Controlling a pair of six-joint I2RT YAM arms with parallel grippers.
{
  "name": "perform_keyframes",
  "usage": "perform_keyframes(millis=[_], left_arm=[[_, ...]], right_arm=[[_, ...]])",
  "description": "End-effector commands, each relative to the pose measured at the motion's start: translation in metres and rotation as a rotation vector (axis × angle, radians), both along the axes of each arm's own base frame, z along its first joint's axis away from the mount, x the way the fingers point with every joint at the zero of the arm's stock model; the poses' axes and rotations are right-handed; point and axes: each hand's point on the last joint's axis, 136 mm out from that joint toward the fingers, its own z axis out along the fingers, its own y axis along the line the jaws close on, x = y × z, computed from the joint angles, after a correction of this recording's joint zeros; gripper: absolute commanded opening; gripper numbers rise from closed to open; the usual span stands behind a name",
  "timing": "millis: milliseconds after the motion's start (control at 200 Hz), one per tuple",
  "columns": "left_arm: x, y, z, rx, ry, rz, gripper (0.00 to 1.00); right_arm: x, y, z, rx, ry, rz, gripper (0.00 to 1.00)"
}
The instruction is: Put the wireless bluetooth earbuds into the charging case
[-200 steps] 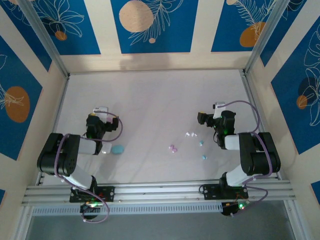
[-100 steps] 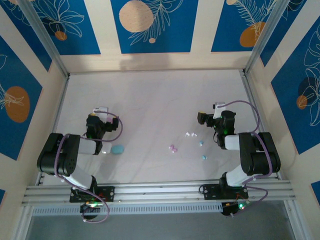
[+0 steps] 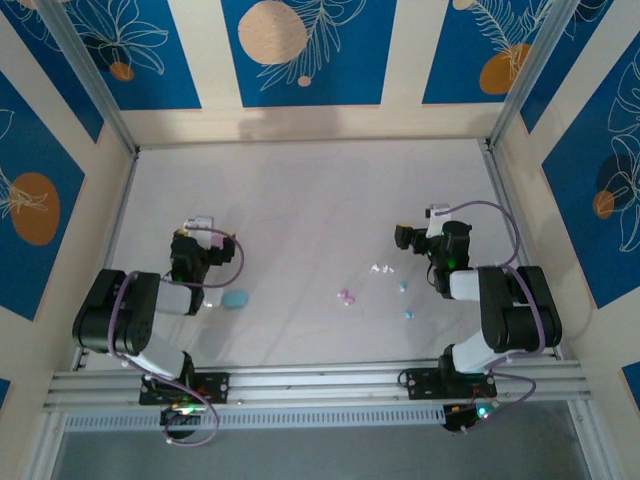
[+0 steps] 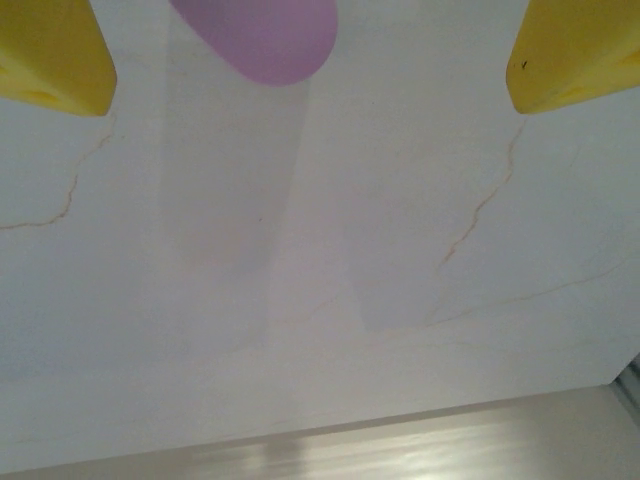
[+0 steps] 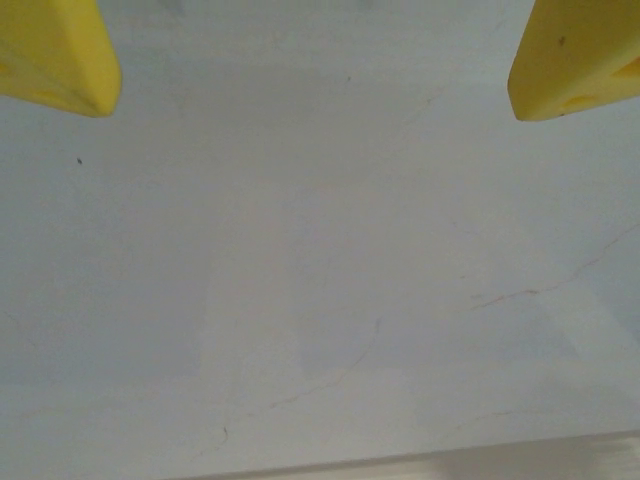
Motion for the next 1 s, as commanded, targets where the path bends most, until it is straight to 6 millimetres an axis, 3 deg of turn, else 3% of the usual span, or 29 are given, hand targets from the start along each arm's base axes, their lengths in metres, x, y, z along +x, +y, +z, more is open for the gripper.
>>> perform_keyframes(millis=[0, 120, 225, 370, 465, 620, 790, 995], left_arm=[[-0.004, 0.019, 0.038, -0.025, -0.098, 0.095, 1.00], [-0.007, 0.025, 0.065, -0.039, -0.065, 0.134, 1.00], [-0.015, 0.032, 0.086, -0.132, -0.038, 0.206, 1.00], [-0.026, 0.008, 0.092, -0.245, 0.096, 0.107, 1.00], [-0.038, 0.009, 0.077, -0.281, 0.230, 0.150, 1.00], [-0.053, 0.001, 0.044, -0.279, 0.481, 0.145, 1.00], [-0.055, -0.010, 0.008, -0.336, 0.683, 0.157, 0.82], [-0.039, -0.011, -0.016, -0.386, 0.792, 0.242, 0.67]], right_arm=[[0.006, -0.008, 0.031, 0.021, 0.017, -0.039, 0.99], [0.002, -0.003, 0.045, 0.097, 0.163, -0.036, 0.99], [-0.004, -0.006, 0.058, 0.286, 0.322, -0.176, 0.99], [-0.017, 0.041, 0.079, 0.501, 0.464, 0.050, 0.99], [-0.026, 0.070, 0.098, 0.600, 0.435, 0.206, 1.00], [-0.036, 0.107, 0.112, 0.557, 0.460, 0.334, 0.95], [-0.043, 0.137, 0.112, 0.437, 0.502, 0.391, 0.94], [-0.047, 0.157, 0.104, 0.403, 0.541, 0.420, 0.94]])
